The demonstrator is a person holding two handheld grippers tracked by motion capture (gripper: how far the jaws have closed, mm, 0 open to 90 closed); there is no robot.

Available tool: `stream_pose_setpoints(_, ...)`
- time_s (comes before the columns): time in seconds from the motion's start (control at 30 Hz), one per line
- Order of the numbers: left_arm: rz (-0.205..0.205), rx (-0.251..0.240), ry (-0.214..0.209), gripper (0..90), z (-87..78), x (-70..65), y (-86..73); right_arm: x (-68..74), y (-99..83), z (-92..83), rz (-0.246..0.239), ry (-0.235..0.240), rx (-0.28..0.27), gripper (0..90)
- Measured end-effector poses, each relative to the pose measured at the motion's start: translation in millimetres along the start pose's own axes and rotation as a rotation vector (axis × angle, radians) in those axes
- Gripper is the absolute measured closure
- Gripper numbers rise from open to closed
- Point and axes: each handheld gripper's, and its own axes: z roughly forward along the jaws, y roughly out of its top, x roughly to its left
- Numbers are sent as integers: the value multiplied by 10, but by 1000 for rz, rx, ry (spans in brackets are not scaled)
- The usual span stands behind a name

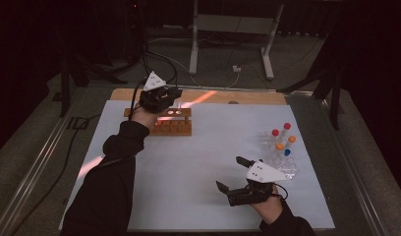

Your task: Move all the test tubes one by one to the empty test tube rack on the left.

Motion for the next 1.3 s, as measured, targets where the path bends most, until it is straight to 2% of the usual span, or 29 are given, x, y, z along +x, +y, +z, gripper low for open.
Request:
stream_pose_setpoints(0.1, -13, 13, 14, 770, 74, 47, -37, 4, 0, -3, 0, 5, -2, 18)
stream_pose_setpoints(0.2, 8, 31, 26, 769, 133, 61, -92, 4, -1, -8, 0, 9, 0, 18)
stream_pose_setpoints(0.33, -24, 42, 29, 770, 201, 87, -193, -10, -1, -16, 9, 11, -4, 18)
stream_pose_setpoints(0.37, -18, 47, 37, 769, 216, 80, -220, -13, -1, -19, 12, 13, -6, 18)
stream_pose_setpoints(0.5, -45, 60, 30, 769, 284, 67, -331, -20, -2, -24, 14, 12, -7, 18)
stream_pose_setpoints(0.67, -51, 93, 39, 768, 358, 39, -454, -24, 1, -31, 15, 10, -8, 18)
stream_pose_setpoints(0.87, -83, 103, 45, 768, 387, 54, -583, -30, 0, -35, 15, 14, -6, 18)
stream_pose_setpoints(1.1, -49, 126, 58, 767, 425, 23, -652, -23, 0, -31, 14, 17, -4, 18)
stream_pose_setpoints(1.3, -55, 135, 53, 766, 428, 34, -642, -28, 2, -37, 22, 18, -6, 18)
